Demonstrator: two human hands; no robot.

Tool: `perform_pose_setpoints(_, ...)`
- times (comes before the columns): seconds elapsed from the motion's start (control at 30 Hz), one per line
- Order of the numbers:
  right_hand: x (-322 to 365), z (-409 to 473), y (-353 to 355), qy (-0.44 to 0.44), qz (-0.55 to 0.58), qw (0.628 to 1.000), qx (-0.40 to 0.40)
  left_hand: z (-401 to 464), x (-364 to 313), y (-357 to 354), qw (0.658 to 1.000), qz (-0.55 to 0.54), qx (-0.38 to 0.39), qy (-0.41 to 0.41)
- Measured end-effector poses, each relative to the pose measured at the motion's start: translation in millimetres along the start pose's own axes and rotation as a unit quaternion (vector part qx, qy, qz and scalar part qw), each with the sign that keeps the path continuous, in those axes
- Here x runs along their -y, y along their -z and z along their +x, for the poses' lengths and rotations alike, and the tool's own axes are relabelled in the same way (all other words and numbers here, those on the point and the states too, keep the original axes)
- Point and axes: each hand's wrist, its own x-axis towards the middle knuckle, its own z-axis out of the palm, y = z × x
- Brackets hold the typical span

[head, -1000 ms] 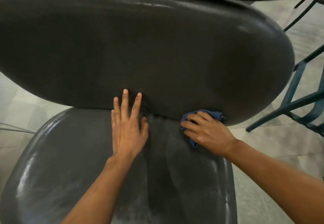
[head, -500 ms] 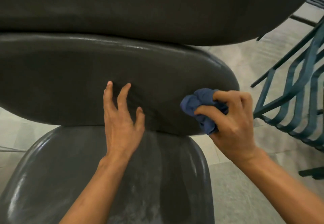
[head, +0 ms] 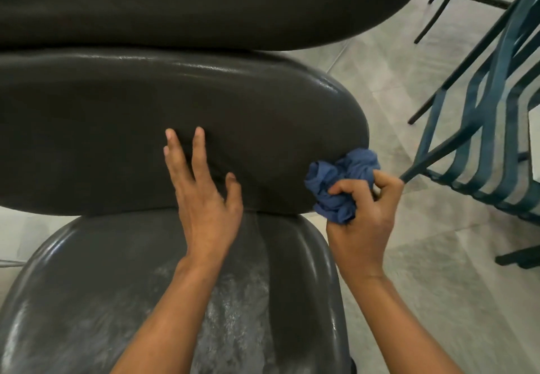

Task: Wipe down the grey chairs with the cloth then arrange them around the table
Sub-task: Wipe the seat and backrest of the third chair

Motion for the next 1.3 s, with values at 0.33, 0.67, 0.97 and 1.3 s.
perform_pose_setpoints(0.33, -3, 13, 4, 0.051, -0.030, 0.998, -0.030, -4, 15, -4, 1.000, 0.010, 0.005, -0.023)
perform_pose_setpoints(0.67, -34, -71, -51, -0.191, -0.013, 0.980, 0.056, -4, 29, -2, 0.998, 0.018, 0.011, -0.062)
perform_pose_setpoints(0.97, -20, -57, -53, -0.272, -0.008, 0.962, 0.033, -1, 32, -1, 0.997, 0.029, 0.001, -0.070)
perform_pose_setpoints(1.3, 27, -47, -61, -0.314, 0.072, 0.947, -0.016, -1, 38, 6, 0.996, 0.052, 0.029, -0.069)
